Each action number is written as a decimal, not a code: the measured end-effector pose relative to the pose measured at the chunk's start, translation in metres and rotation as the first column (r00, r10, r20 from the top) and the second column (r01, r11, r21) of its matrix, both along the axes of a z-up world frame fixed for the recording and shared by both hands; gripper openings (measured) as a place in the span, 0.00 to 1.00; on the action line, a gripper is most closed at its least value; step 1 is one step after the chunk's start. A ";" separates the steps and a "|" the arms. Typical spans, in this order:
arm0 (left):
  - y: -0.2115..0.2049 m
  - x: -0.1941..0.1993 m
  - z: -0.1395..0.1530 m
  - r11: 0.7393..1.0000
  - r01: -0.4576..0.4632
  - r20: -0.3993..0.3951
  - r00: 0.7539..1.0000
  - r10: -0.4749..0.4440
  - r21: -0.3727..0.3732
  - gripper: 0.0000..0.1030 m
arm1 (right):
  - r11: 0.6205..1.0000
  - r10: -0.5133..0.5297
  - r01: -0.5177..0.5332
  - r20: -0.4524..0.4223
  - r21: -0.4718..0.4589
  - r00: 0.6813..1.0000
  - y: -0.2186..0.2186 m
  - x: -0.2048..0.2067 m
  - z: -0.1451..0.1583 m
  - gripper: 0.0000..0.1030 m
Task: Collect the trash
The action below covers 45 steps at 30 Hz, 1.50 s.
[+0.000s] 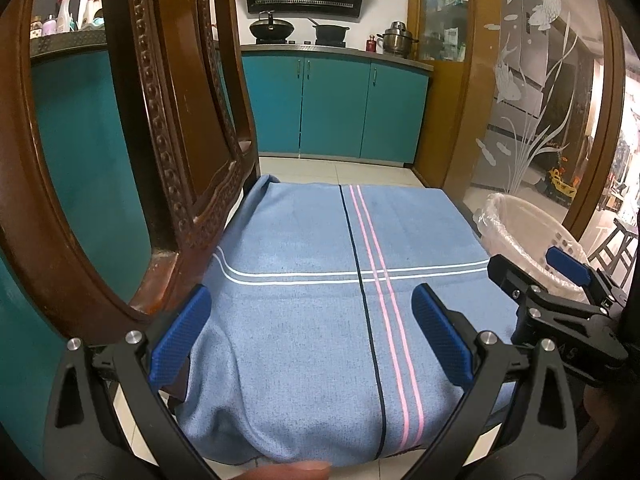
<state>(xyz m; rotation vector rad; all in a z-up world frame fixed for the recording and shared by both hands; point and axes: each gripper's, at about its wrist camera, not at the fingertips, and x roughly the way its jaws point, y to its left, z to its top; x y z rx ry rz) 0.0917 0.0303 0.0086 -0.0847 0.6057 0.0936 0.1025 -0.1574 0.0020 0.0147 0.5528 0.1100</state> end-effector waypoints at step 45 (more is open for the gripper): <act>0.001 0.006 -0.003 1.000 0.004 -0.025 1.000 -0.004 0.009 0.97 | 1.000 0.004 -0.004 -0.016 -0.002 1.000 0.000 0.002 -0.006 0.97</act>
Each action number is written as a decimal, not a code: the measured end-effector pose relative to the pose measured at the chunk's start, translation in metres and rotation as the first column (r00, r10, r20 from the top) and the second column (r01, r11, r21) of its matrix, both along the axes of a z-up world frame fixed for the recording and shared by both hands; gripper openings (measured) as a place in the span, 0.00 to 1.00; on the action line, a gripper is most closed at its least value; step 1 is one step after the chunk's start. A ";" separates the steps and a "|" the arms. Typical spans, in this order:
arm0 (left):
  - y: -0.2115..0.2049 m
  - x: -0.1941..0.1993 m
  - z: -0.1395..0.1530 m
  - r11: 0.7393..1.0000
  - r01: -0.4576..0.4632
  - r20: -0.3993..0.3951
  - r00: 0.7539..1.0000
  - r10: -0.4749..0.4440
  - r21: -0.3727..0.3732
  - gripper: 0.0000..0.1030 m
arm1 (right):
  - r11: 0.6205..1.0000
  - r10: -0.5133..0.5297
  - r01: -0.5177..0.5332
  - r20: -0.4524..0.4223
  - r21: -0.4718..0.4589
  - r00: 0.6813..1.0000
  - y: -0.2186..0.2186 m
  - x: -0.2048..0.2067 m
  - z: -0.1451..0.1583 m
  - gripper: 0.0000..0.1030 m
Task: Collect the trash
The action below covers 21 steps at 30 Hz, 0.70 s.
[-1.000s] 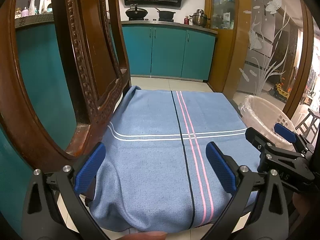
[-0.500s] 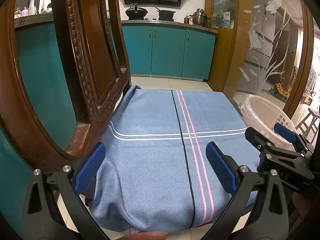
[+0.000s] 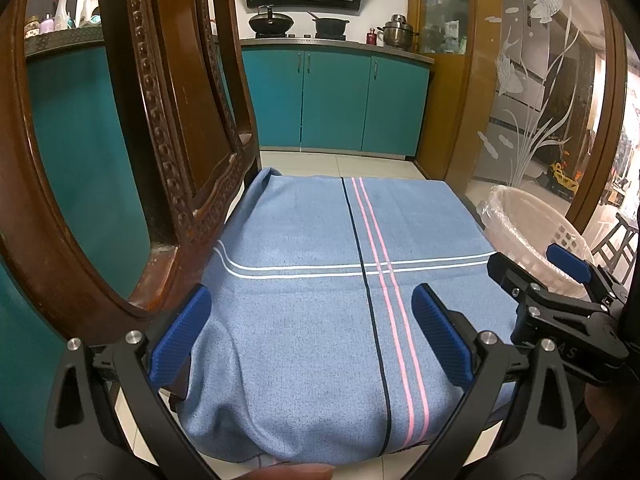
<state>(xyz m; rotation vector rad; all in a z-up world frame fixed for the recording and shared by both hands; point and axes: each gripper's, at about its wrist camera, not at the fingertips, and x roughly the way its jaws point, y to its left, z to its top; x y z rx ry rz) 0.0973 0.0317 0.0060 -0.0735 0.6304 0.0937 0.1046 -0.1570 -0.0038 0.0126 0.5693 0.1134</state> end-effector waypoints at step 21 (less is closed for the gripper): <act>-0.001 -0.001 0.000 1.000 0.001 0.000 1.000 -0.001 0.005 0.97 | 1.000 0.001 -0.001 -0.001 0.000 1.000 0.000 0.000 0.000 0.97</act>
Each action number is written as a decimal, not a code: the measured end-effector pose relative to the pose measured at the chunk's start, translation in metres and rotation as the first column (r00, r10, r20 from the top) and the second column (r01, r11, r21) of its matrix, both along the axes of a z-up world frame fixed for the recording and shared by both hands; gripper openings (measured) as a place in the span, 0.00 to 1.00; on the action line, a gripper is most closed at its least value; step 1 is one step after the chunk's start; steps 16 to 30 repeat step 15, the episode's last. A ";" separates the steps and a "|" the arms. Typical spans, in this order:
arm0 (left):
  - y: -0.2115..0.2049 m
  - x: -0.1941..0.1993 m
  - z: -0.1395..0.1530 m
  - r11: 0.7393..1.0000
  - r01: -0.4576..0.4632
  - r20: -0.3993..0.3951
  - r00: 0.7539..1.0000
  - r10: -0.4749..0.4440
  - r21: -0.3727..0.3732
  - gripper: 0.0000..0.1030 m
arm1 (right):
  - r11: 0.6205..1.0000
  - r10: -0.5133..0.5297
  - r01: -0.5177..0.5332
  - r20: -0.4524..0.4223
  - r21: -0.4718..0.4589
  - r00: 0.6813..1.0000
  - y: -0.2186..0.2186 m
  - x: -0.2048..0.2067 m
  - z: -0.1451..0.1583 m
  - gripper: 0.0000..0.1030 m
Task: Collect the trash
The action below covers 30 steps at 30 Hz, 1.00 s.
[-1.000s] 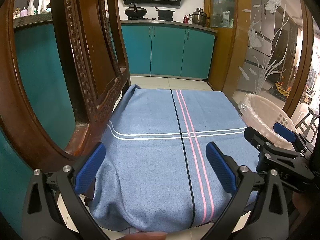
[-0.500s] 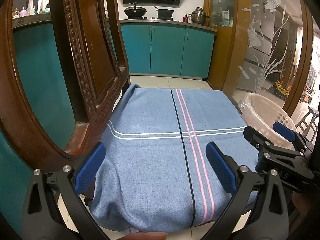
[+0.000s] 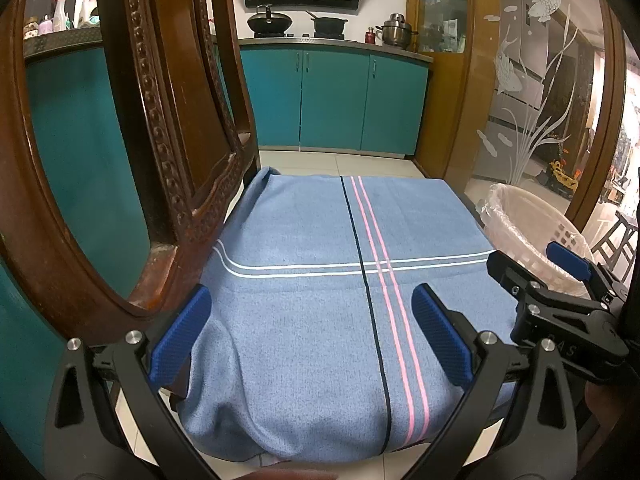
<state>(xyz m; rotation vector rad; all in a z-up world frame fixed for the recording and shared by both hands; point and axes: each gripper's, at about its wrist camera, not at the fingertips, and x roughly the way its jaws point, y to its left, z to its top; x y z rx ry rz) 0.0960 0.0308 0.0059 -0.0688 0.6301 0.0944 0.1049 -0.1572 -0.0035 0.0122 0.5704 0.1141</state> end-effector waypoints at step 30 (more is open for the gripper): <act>-0.004 0.001 -0.001 1.000 -0.013 -0.007 1.000 0.013 0.011 0.97 | 1.000 -0.002 0.002 0.007 0.017 1.000 -0.007 0.000 0.004 0.97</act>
